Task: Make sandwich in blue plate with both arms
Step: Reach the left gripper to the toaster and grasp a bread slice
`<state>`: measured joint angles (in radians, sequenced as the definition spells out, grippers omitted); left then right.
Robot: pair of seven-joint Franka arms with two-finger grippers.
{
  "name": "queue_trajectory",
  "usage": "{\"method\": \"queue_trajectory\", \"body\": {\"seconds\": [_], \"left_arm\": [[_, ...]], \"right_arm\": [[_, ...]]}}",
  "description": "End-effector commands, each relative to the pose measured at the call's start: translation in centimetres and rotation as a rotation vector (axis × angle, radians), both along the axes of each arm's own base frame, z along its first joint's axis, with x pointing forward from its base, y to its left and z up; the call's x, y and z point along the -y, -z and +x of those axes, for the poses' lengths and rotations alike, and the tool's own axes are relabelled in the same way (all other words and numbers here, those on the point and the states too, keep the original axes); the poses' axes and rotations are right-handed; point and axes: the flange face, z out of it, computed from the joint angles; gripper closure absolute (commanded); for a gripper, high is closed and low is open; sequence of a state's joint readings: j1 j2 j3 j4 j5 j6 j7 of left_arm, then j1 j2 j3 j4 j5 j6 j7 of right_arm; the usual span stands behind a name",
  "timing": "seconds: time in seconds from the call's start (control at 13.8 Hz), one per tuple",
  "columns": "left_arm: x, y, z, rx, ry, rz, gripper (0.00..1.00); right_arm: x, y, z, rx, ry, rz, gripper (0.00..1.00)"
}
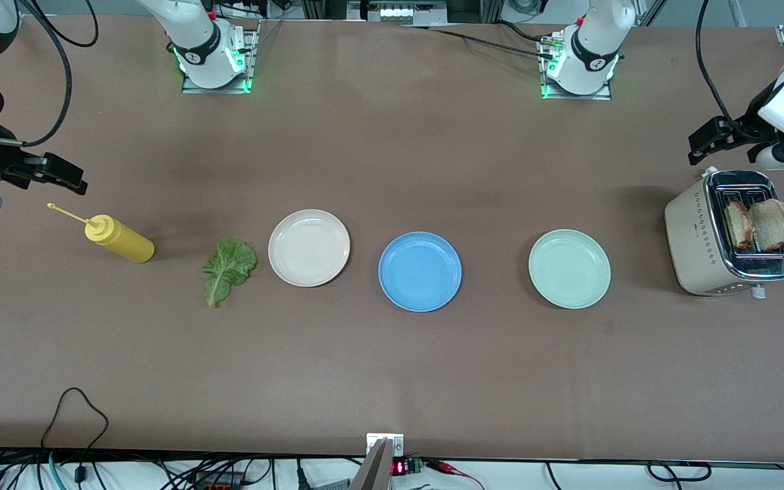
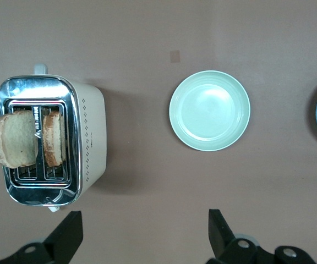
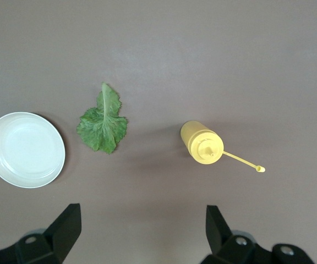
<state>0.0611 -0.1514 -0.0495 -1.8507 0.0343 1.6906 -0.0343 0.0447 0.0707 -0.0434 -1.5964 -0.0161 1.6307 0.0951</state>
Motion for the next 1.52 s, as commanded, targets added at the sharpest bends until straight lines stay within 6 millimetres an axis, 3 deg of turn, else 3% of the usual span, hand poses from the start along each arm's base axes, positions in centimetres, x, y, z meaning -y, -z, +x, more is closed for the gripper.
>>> {"method": "queue_trajectory", "body": {"seconds": [0.0, 0.22, 0.36, 0.51, 0.8, 0.94, 1.16, 1.45], "left_arm": [[-0.4, -0.2, -0.7, -0.011, -0.008, -0.020, 0.00], [-1.7, 0.8, 0.1, -0.025, -0.025, -0.015, 0.00], [-5.3, 3.1, 2.3, -0.040, -0.015, -0.021, 0.00], [-10.7, 6.8, 4.6, -0.061, 0.025, -0.045, 0.00], [-17.5, 14.4, 5.5, -0.119, 0.058, -0.085, 0.00], [-18.4, 17.1, 5.8, -0.149, 0.052, -0.097, 0.00], [-19.3, 19.5, 5.9, -0.183, 0.046, -0.103, 0.02], [-21.2, 21.4, 5.2, -0.212, 0.014, -0.119, 0.33]], "right_arm": [[-0.1, -0.2, -0.3, -0.002, -0.007, 0.012, 0.00], [0.1, -0.2, -0.3, -0.002, -0.004, 0.012, 0.00], [0.0, -0.2, -0.3, -0.001, -0.005, 0.014, 0.00], [0.1, -0.2, -0.3, -0.001, -0.005, 0.012, 0.00], [0.0, -0.3, -0.3, 0.001, -0.005, 0.014, 0.00], [0.0, -0.3, -0.3, -0.001, -0.005, 0.014, 0.00], [-0.1, -0.2, -0.3, -0.002, -0.007, 0.014, 0.00], [-0.1, -0.2, -0.3, -0.002, -0.007, 0.014, 0.00]]}}
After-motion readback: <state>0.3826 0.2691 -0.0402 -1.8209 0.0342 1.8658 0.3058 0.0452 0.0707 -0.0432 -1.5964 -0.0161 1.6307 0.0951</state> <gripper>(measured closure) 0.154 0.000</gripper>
